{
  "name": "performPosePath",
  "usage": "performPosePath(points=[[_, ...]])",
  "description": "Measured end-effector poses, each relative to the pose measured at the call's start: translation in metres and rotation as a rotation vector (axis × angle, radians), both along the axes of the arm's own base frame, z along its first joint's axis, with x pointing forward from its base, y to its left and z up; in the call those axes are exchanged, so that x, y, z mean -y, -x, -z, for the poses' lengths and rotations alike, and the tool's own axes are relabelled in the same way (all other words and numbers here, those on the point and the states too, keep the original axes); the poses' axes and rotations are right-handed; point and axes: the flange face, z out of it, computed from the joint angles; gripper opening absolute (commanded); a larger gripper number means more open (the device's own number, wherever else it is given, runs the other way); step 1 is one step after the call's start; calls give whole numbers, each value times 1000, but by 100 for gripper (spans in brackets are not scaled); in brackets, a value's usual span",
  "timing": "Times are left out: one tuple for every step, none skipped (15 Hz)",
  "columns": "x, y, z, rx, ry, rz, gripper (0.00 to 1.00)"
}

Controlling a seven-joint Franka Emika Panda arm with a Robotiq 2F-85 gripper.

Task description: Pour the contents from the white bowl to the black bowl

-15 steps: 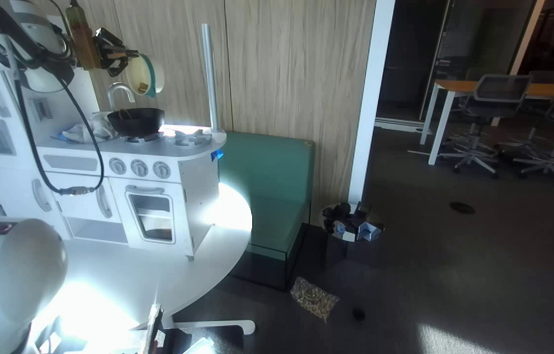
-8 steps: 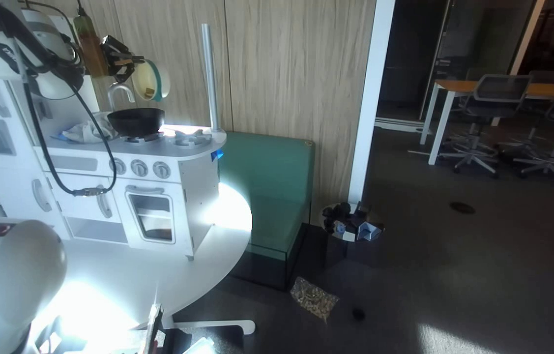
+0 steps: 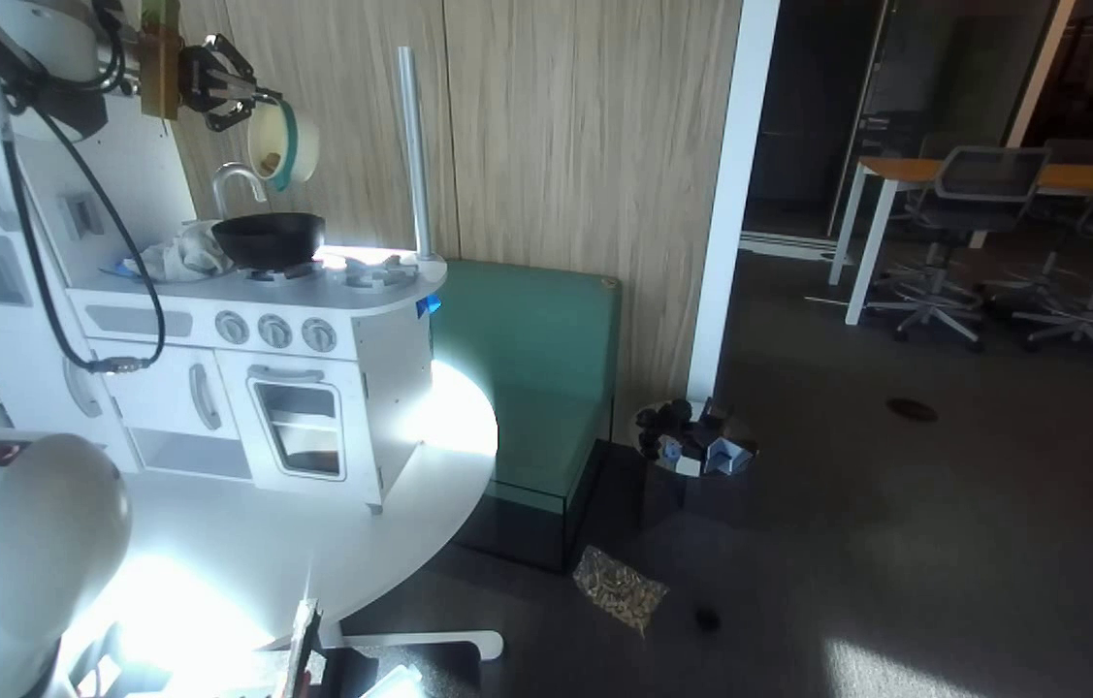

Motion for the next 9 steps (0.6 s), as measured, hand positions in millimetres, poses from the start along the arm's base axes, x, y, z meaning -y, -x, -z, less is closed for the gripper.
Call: performPosePath(points=[[4,3,-16,9,-49,37,3],[9,6,-29,10,-96,80,3],[16,9,-40,0,-142,127,3],[24,12,-49,-17,-187,175,3],[31,15,-55,-41,-236,216,3],[39,18,-60,-65,-291,251,3],[46,19,-64,-89,-347,281,3],[54,21,-68,-107,-405,312,3],[63,22,-72,-122,-464,343,3]])
